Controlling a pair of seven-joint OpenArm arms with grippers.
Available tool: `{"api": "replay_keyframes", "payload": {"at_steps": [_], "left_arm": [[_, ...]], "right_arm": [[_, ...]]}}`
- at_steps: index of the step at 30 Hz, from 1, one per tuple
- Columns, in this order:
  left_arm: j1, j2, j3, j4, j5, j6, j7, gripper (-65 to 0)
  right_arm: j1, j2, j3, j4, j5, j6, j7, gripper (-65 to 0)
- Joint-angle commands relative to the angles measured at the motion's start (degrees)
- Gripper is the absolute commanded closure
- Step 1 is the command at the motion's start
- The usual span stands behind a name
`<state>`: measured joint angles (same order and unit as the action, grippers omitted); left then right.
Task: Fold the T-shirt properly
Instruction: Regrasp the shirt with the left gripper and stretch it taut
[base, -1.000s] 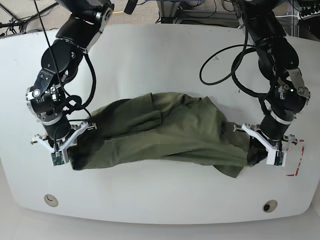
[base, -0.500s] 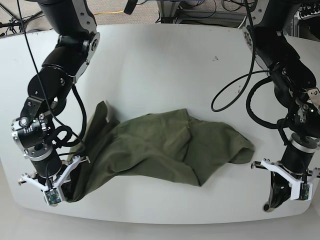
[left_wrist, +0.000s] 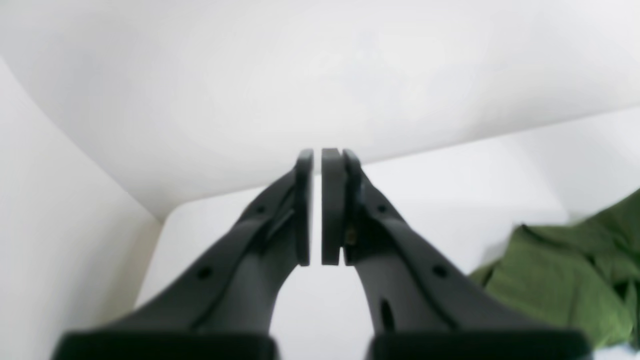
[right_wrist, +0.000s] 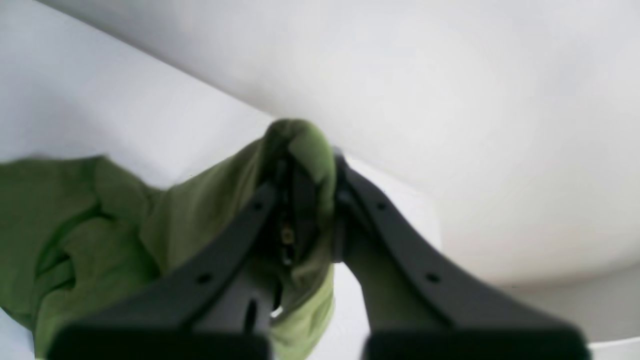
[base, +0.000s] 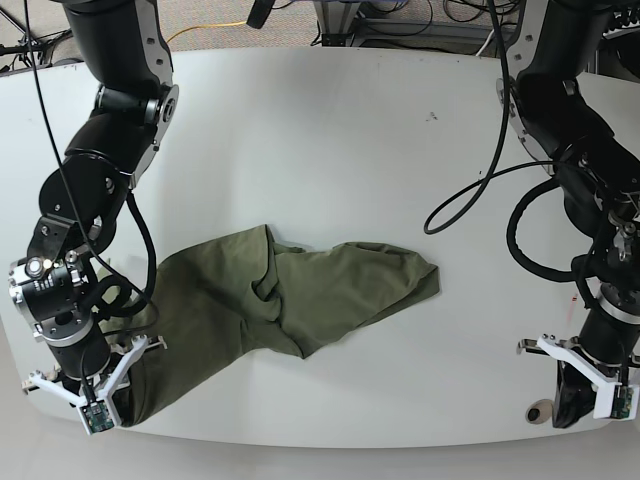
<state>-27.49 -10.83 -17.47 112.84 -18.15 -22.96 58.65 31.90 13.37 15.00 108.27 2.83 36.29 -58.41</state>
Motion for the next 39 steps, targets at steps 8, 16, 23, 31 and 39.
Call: {"api": "replay_keyframes", "payload": {"at_steps": [8,16,23,31,39], "left_arm": [[9.95,7.27,0.02,-1.50,-0.27,0.32,-0.85,-47.6],[13.38,11.23,-0.06,-9.85,0.09,0.50,-2.43,-52.4],[14.43,10.70,-0.06,-22.07,0.09,0.50,-13.42,-52.4],[12.76,9.29,0.20,-37.28,0.09,0.50,-20.63,-52.4],[9.42,9.47,0.29,-48.53,-0.27,0.24,-23.62,-52.4]], "right_arm": [[-2.23,0.39,0.16,1.05,0.47,-0.12,1.93,0.0],[-5.57,0.39,0.25,1.14,0.82,-0.12,2.02,0.0],[-7.77,-0.40,1.65,1.14,0.91,-0.03,2.02,0.0],[-9.00,-1.37,2.62,1.14,0.91,-0.03,2.02,0.0],[-10.67,-1.63,2.62,1.23,0.91,-0.03,2.10,0.0]]}}
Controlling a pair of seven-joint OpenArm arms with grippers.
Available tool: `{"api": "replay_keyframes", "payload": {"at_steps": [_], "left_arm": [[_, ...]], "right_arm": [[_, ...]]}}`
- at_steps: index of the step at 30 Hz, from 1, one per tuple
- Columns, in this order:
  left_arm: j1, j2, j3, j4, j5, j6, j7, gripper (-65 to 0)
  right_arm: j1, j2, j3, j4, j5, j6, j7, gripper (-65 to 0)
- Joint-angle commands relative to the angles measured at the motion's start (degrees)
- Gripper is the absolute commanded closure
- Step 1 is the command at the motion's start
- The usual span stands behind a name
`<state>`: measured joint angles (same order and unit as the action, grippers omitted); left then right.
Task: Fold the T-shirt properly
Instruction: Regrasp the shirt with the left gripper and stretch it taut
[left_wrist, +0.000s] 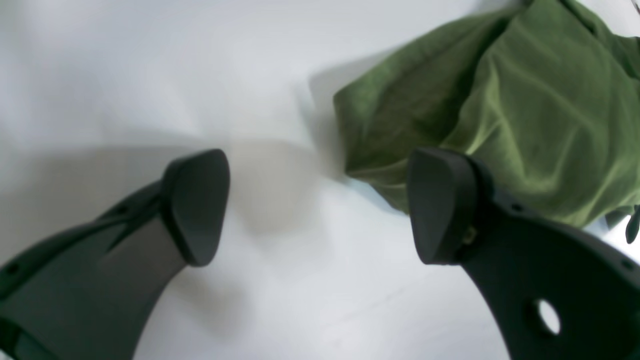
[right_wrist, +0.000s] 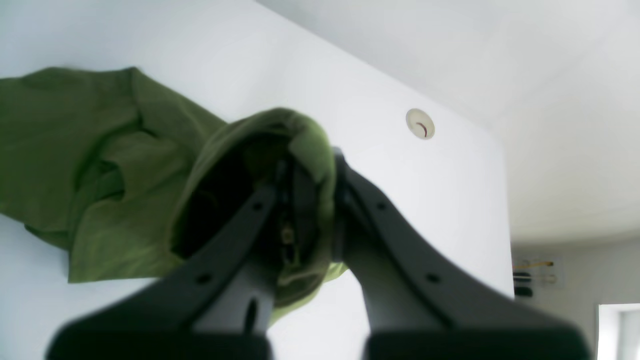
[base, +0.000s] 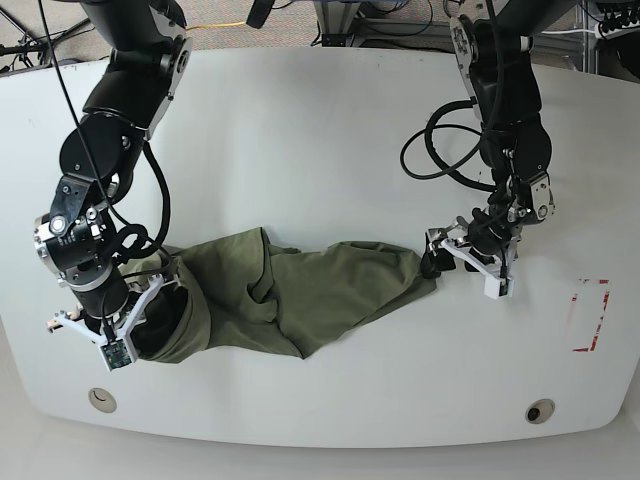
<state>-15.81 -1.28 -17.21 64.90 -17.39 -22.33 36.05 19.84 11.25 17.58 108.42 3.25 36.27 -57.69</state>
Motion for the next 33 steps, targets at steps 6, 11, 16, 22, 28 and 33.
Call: {"api": "replay_keyframes", "payload": {"at_steps": [6,11,16,22,28,33], "left_arm": [[-5.24,1.94,0.03,-5.70,-1.03,-0.49,-1.11,-52.4],[-6.56,3.34,2.22,-7.89,-1.12,-0.57,-1.11,-52.4],[-6.65,3.87,4.68,-8.07,-1.12,-0.57,-1.11,-50.8],[-6.74,4.66,4.68,-8.16,-1.03,-0.22,-1.20,-15.7],[-6.56,4.58,4.68,-8.07,-0.77,-0.13,-1.28,-0.1],[-6.21,4.49,4.07,-5.34,-1.21,-0.40,-1.20,-0.1]], "right_arm": [[1.22,0.49,0.04,1.07,0.49,-0.01,1.38,0.0],[0.78,0.49,0.04,1.69,0.49,-0.01,1.38,0.0],[0.60,0.49,0.04,1.86,0.49,-0.01,1.38,0.0],[0.52,0.49,0.04,1.86,0.49,-0.01,1.38,0.0],[0.52,0.49,0.04,1.69,0.49,-0.01,1.38,0.0],[0.43,0.49,0.13,1.34,0.40,-0.01,1.38,0.0]]}}
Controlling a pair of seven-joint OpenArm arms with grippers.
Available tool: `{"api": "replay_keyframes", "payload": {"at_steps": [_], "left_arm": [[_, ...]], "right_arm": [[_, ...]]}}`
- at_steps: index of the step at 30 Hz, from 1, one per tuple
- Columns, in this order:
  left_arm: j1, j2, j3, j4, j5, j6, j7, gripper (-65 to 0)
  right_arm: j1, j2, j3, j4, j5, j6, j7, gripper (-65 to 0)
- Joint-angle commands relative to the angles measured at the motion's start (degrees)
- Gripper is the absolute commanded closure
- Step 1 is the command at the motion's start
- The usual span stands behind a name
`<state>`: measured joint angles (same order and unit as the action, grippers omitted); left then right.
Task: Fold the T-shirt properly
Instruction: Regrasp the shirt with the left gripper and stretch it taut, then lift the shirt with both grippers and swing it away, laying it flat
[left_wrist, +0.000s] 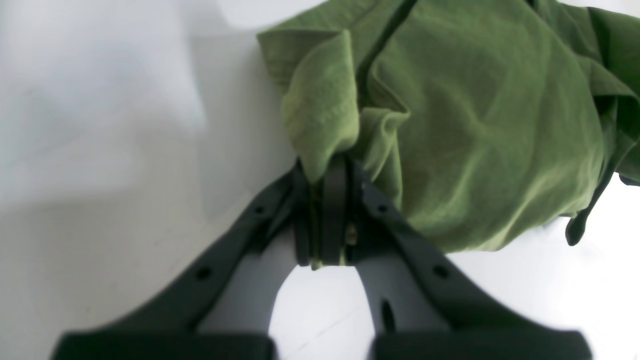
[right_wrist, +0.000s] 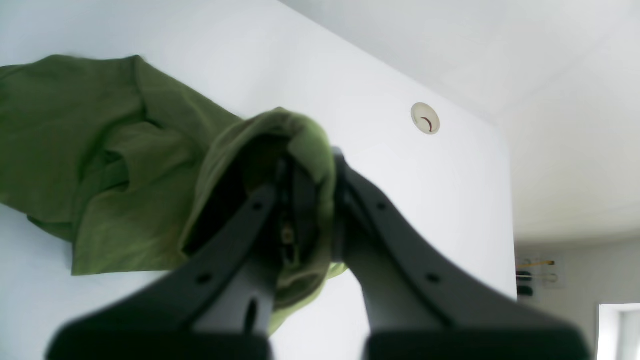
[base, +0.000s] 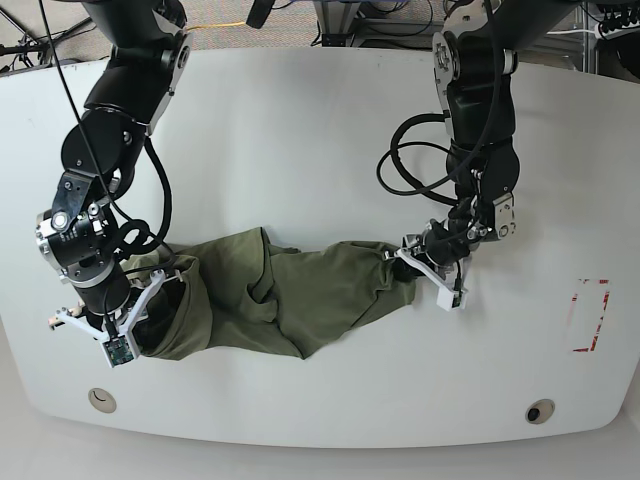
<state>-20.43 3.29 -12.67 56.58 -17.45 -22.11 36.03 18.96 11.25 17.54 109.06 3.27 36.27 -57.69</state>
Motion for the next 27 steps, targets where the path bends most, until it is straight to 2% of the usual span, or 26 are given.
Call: {"api": "replay_keyframes", "payload": {"at_steps": [1,3,7,17,23,27], "left_arm": [[-1.07,-0.08,-1.36,5.36,-1.14,-0.62,-0.91,-0.1],[-0.01,-0.08,-2.76,9.05,-1.14,-0.70,-0.29,-0.1],[0.51,-0.26,-4.52,16.61,-1.05,-0.70,4.80,-0.1],[0.69,-7.29,-5.22,32.87,-1.14,-0.88,11.13,-0.1],[-0.63,-10.37,-7.60,40.96,-1.14,-0.88,12.28,-0.3],[-3.88,-11.86,-8.65,42.63,-1.14,-0.88,14.39,-0.3]], "right_arm": [[1.21,0.49,0.17,0.70,0.29,-0.01,1.38,0.0],[0.51,0.49,1.23,0.70,0.38,-0.01,1.38,0.0],[-0.10,0.49,3.34,-0.53,0.47,-0.01,1.38,0.0],[3.32,1.19,5.36,-7.21,0.29,-0.01,1.21,0.0],[11.76,2.60,4.83,-13.01,0.12,-0.10,1.12,0.0],[17.83,2.69,4.04,-17.76,0.03,-0.10,1.12,0.0]]}}
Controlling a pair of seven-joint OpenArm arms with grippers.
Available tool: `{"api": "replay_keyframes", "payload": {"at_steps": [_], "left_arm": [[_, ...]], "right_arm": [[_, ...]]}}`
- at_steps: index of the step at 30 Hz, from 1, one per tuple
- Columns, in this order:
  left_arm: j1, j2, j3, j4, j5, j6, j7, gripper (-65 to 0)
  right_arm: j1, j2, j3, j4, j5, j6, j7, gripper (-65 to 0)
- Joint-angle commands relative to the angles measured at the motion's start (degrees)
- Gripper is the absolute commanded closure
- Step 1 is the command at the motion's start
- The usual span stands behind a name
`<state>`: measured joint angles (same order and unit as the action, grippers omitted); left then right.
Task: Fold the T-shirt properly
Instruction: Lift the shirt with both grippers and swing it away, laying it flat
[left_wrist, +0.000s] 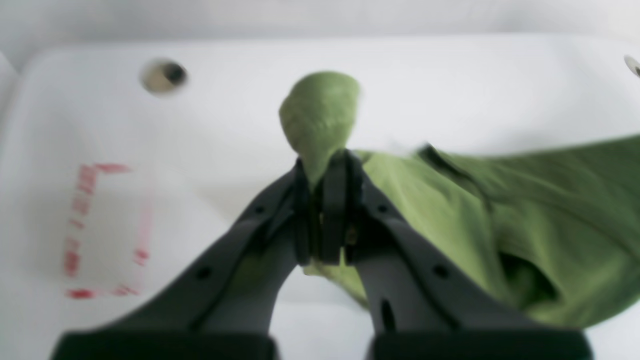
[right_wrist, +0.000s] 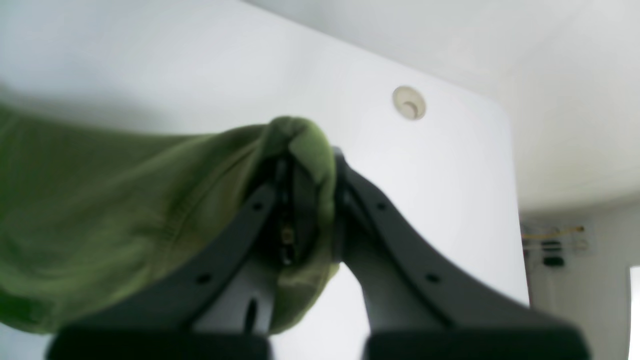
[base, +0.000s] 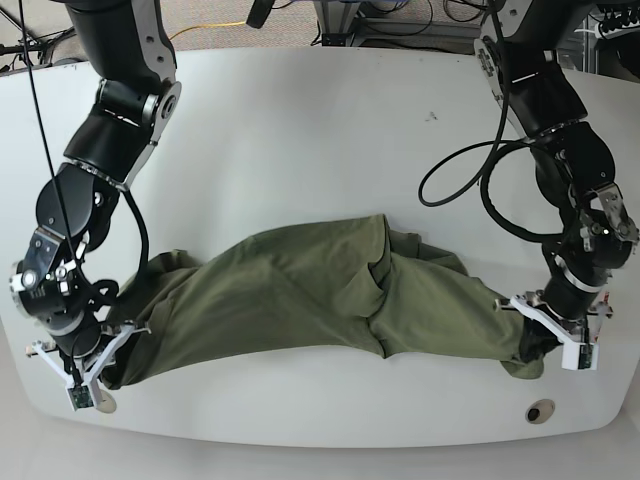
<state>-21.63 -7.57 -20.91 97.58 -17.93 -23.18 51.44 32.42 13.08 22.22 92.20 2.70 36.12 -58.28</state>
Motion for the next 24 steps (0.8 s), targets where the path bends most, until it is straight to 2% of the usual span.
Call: {"api": "replay_keyframes", "payload": {"at_steps": [1,5,14,17,21,24], "left_arm": [[-3.47,-1.00,-0.94,1.72,-0.66,0.19,-0.50,-0.3],[-6.90,-1.17,-3.67,3.21,-0.66,0.19,0.03,-0.4],[-16.22,-6.36,-3.84,3.30,-0.57,0.28,0.12,-0.4],[-20.09,-7.42,-3.84,2.95,-0.57,0.28,0.38,-0.4],[-24.48,-9.17,-3.84,2.86,-0.57,0.28,3.72,-0.4],[-25.98,-9.17,-3.93,2.95,-0.57,0.28,4.25,-0.4]], "right_arm": [[5.69,0.94,-1.07,-1.79,0.51,0.06,1.71,0.0],[10.34,2.52,-3.71,-3.10,0.69,0.06,1.71,0.0],[19.84,3.05,-8.46,-3.19,0.51,-0.21,1.45,0.0],[22.48,4.02,-8.72,-3.28,0.51,-0.21,1.45,0.0],[25.47,4.28,-8.72,-3.28,0.51,-0.03,0.30,0.0],[26.17,4.28,-8.72,-3.19,0.51,0.06,0.04,0.0]]}}
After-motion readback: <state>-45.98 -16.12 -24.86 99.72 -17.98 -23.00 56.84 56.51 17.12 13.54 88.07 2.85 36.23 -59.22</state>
